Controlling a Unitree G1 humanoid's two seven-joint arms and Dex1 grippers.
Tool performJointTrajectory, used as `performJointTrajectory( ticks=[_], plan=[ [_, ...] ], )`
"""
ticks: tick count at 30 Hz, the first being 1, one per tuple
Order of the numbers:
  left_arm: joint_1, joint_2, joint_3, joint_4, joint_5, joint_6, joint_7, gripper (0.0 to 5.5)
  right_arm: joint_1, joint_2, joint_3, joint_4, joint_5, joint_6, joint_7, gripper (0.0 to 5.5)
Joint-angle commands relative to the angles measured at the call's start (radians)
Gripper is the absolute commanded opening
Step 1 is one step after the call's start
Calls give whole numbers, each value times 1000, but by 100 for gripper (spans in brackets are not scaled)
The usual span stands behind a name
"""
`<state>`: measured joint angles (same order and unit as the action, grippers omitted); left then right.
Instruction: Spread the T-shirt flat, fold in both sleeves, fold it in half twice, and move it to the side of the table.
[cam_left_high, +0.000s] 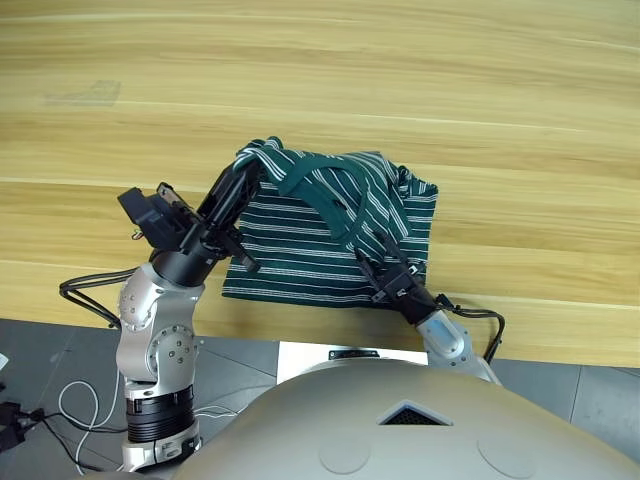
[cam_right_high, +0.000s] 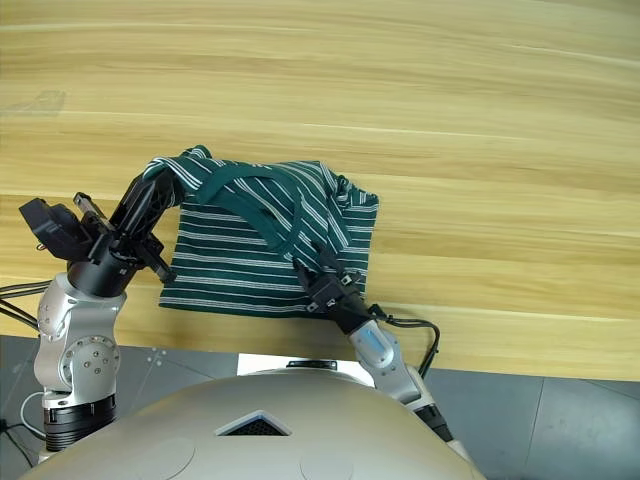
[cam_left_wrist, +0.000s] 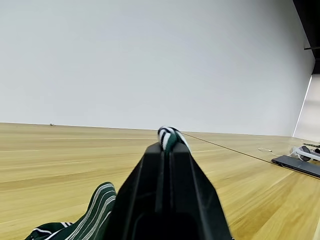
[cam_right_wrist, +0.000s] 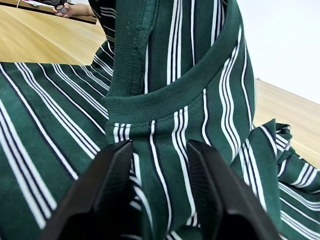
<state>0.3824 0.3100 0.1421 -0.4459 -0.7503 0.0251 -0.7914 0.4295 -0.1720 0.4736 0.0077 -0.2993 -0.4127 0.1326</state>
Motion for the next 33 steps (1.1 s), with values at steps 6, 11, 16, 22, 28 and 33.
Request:
performJointTrajectory(
  ticks=[6,11,16,22,28,33],
  plan=[
    [-53,17,27,-26,-29,37,23,0,23,-35,6,-36,-11,30,21,88],
    [-102,23,12,-18,-24,52,23,0,60,-77,-21,-142,4,59,44,88],
    [-174,20,-10,-32,-29,78,38,0,91,-107,-32,-251,-36,168,70,88],
    [-244,12,-36,-17,-16,101,58,0,44,-94,-7,-203,-98,202,54,184],
    [-280,15,-47,-7,-8,126,87,0,46,-78,41,-173,-146,191,22,290],
    [-285,8,-51,30,17,120,87,0,73,-128,30,-230,40,65,95,308]
  ],
)
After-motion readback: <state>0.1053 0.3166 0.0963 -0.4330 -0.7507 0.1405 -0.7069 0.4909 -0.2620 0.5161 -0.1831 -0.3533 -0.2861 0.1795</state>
